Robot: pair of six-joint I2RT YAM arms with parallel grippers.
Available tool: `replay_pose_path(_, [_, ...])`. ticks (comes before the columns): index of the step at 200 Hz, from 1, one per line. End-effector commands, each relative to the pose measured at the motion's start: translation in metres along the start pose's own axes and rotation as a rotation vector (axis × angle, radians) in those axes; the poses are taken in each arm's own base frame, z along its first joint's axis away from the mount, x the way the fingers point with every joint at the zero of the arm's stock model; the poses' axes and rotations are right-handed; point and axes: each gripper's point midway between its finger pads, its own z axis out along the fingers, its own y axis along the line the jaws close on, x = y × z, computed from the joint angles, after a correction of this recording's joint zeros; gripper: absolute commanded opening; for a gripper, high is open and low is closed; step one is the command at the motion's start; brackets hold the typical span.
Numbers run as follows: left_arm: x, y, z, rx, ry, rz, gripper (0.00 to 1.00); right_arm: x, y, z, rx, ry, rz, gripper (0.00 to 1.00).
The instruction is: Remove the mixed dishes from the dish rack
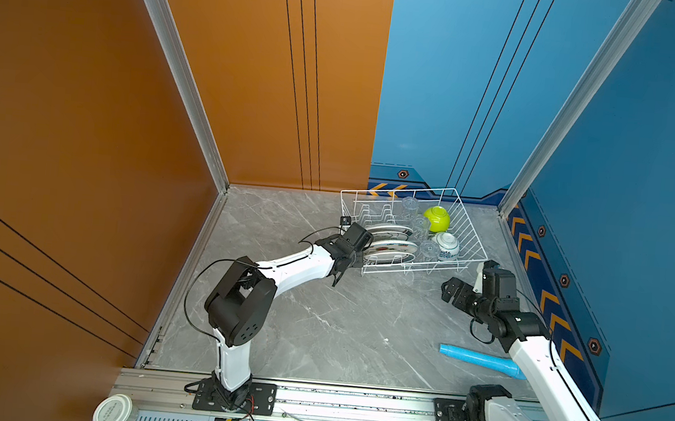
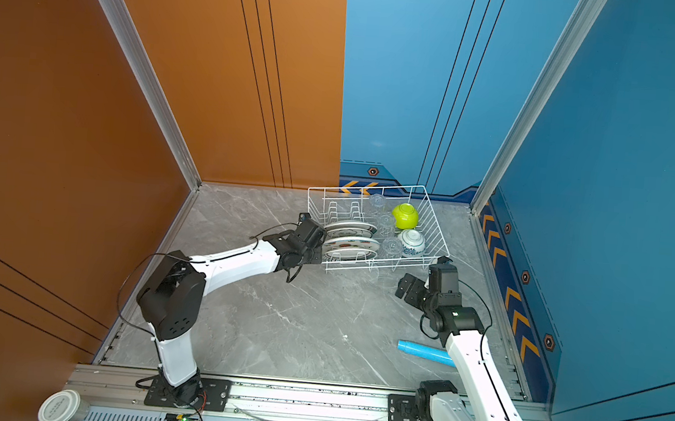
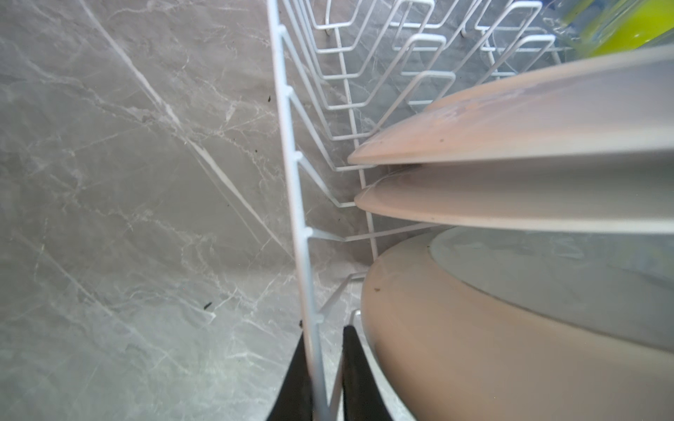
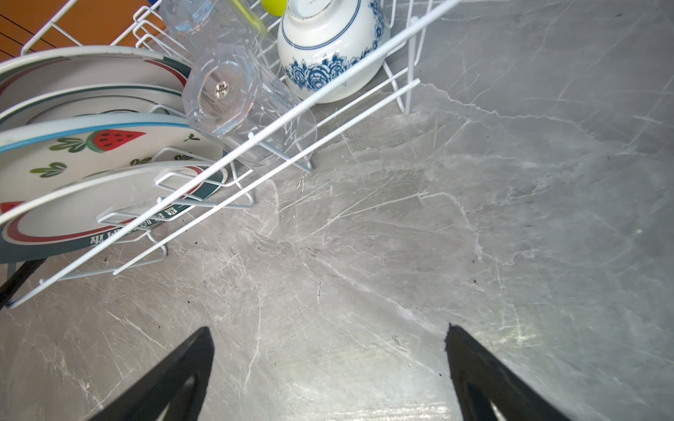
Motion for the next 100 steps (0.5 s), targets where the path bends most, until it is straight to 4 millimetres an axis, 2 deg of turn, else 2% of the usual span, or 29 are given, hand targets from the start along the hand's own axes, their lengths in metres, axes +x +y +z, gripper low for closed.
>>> replay_pose_path(1, [0.084, 0.051, -0.012, -0.178, 0.259, 0.285, 0.03, 0.000, 0.009, -0.002, -0.014, 0.023, -0.028, 1.00])
replay_pose_path(64, [0.111, 0.057, -0.043, -0.181, 0.226, 0.336, 0.03, 0.013, 0.015, 0.007, -0.025, 0.084, -0.065, 1.00])
replay_pose_path(96, [0.109, 0.052, -0.058, -0.154, 0.188, 0.334, 0.03, 0.019, 0.025, 0.006, -0.075, 0.118, -0.051, 1.00])
replay_pose_path(100, [0.117, 0.060, -0.057, -0.168, 0.201, 0.343, 0.03, 0.019, 0.027, 0.005, -0.082, 0.120, -0.051, 1.00])
